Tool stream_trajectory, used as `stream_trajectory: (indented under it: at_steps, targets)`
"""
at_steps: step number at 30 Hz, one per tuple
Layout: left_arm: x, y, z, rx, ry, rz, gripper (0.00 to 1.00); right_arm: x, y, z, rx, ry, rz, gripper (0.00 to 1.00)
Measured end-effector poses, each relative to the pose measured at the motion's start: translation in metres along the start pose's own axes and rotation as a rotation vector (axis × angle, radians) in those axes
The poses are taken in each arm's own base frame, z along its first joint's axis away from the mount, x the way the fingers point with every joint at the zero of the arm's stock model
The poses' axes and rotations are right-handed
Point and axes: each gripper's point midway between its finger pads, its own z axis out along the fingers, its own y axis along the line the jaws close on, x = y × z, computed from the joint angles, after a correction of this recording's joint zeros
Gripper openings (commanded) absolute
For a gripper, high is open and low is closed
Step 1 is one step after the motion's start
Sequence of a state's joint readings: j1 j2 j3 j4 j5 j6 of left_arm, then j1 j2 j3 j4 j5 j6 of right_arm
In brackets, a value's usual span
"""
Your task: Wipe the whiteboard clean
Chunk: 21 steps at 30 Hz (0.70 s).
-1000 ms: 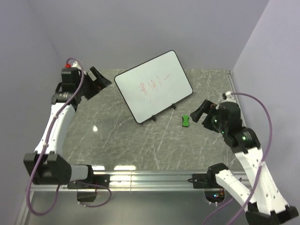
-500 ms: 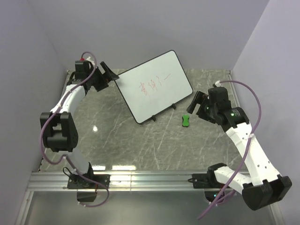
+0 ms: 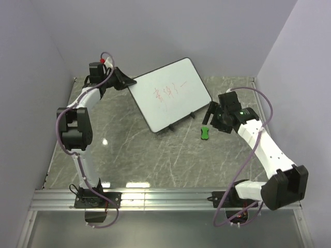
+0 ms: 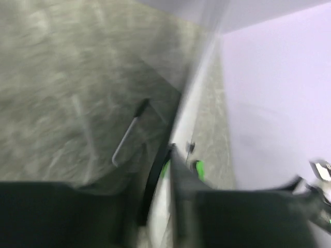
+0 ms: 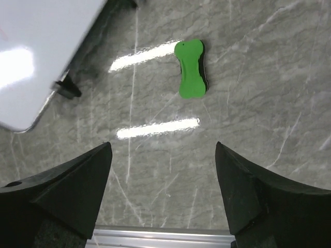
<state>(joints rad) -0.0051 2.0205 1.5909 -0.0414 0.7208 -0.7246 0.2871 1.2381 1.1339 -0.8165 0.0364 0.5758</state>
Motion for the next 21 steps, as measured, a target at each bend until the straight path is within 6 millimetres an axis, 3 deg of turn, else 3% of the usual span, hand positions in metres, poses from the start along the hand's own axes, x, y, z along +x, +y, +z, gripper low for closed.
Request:
stream_trajectory:
  at_steps: [1, 4, 6, 8, 11, 21]
  targets:
    - [-0.001, -0.007, 0.000, 0.043, 0.012, 0.012, 0.00, 0.001, 0.000, 0.006, 0.006, 0.012, -0.004, 0.85]
    - [-0.006, -0.037, 0.001, 0.127, 0.017, 0.030, 0.00, 0.005, 0.000, 0.026, 0.030, 0.052, -0.018, 0.74]
    - [-0.001, -0.047, 0.004, 0.153, 0.026, 0.073, 0.00, 0.010, -0.002, 0.043, 0.052, 0.089, -0.030, 0.63]
    - [0.001, -0.047, 0.006, 0.153, 0.031, 0.075, 0.00, 0.017, -0.004, 0.059, 0.074, 0.130, -0.039, 0.55]
    - [0.002, -0.045, 0.005, 0.148, 0.035, 0.074, 0.00, 0.029, -0.009, 0.082, 0.111, 0.195, -0.044, 0.50]
    - [0.004, -0.043, 0.003, 0.139, 0.042, 0.110, 0.00, 0.054, -0.033, 0.131, 0.242, 0.303, -0.074, 0.47]
